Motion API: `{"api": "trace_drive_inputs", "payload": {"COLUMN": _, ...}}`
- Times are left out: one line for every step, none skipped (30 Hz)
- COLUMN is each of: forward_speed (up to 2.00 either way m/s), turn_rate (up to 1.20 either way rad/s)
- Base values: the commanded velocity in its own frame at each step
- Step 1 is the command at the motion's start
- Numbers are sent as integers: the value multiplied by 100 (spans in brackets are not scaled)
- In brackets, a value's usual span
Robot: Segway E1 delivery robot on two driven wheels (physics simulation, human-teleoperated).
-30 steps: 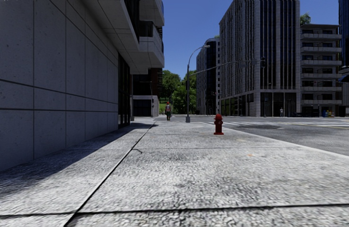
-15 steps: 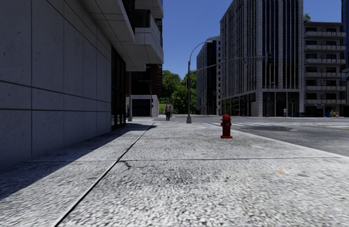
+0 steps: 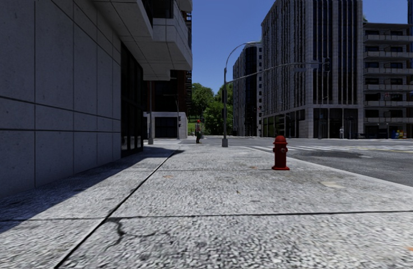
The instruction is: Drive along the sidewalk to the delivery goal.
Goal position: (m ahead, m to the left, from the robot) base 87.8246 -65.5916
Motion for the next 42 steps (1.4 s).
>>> {"api": "trace_drive_inputs", "payload": {"forward_speed": 200, "turn_rate": 0}}
{"api": "trace_drive_inputs", "payload": {"forward_speed": 200, "turn_rate": 0}}
{"api": "trace_drive_inputs", "payload": {"forward_speed": 200, "turn_rate": 0}}
{"api": "trace_drive_inputs", "payload": {"forward_speed": 200, "turn_rate": 0}}
{"api": "trace_drive_inputs", "payload": {"forward_speed": 200, "turn_rate": 0}}
{"api": "trace_drive_inputs", "payload": {"forward_speed": 200, "turn_rate": 0}}
{"api": "trace_drive_inputs", "payload": {"forward_speed": 200, "turn_rate": 0}}
{"api": "trace_drive_inputs", "payload": {"forward_speed": 200, "turn_rate": 0}}
{"api": "trace_drive_inputs", "payload": {"forward_speed": 200, "turn_rate": 0}}
{"api": "trace_drive_inputs", "payload": {"forward_speed": 200, "turn_rate": 0}}
{"api": "trace_drive_inputs", "payload": {"forward_speed": 200, "turn_rate": 0}}
{"api": "trace_drive_inputs", "payload": {"forward_speed": 200, "turn_rate": 0}}
{"api": "trace_drive_inputs", "payload": {"forward_speed": 200, "turn_rate": 0}}
{"api": "trace_drive_inputs", "payload": {"forward_speed": 200, "turn_rate": 0}}
{"api": "trace_drive_inputs", "payload": {"forward_speed": 200, "turn_rate": 0}}
{"api": "trace_drive_inputs", "payload": {"forward_speed": 200, "turn_rate": 0}}
{"api": "trace_drive_inputs", "payload": {"forward_speed": 200, "turn_rate": 0}}
{"api": "trace_drive_inputs", "payload": {"forward_speed": 200, "turn_rate": 0}}
{"api": "trace_drive_inputs", "payload": {"forward_speed": 200, "turn_rate": 0}}
{"api": "trace_drive_inputs", "payload": {"forward_speed": 200, "turn_rate": 0}}
{"api": "trace_drive_inputs", "payload": {"forward_speed": 200, "turn_rate": 0}}
{"api": "trace_drive_inputs", "payload": {"forward_speed": 200, "turn_rate": 0}}
{"api": "trace_drive_inputs", "payload": {"forward_speed": 200, "turn_rate": 0}}
{"api": "trace_drive_inputs", "payload": {"forward_speed": 200, "turn_rate": 0}}
{"api": "trace_drive_inputs", "payload": {"forward_speed": 200, "turn_rate": 0}}
{"api": "trace_drive_inputs", "payload": {"forward_speed": 200, "turn_rate": 0}}
{"api": "trace_drive_inputs", "payload": {"forward_speed": 200, "turn_rate": 0}}
{"api": "trace_drive_inputs", "payload": {"forward_speed": 200, "turn_rate": 0}}
{"api": "trace_drive_inputs", "payload": {"forward_speed": 200, "turn_rate": 0}}
{"api": "trace_drive_inputs", "payload": {"forward_speed": 200, "turn_rate": 0}}
{"api": "trace_drive_inputs", "payload": {"forward_speed": 200, "turn_rate": 0}}
{"api": "trace_drive_inputs", "payload": {"forward_speed": 200, "turn_rate": 0}}
{"api": "trace_drive_inputs", "payload": {"forward_speed": 200, "turn_rate": 0}}
{"api": "trace_drive_inputs", "payload": {"forward_speed": 200, "turn_rate": 0}}
{"api": "trace_drive_inputs", "payload": {"forward_speed": 200, "turn_rate": 0}}
{"api": "trace_drive_inputs", "payload": {"forward_speed": 200, "turn_rate": 0}}
{"api": "trace_drive_inputs", "payload": {"forward_speed": 200, "turn_rate": 0}}
{"api": "trace_drive_inputs", "payload": {"forward_speed": 200, "turn_rate": 0}}
{"api": "trace_drive_inputs", "payload": {"forward_speed": 200, "turn_rate": 0}}
{"api": "trace_drive_inputs", "payload": {"forward_speed": 200, "turn_rate": 0}}
{"api": "trace_drive_inputs", "payload": {"forward_speed": 200, "turn_rate": 0}}
{"api": "trace_drive_inputs", "payload": {"forward_speed": 200, "turn_rate": 0}}
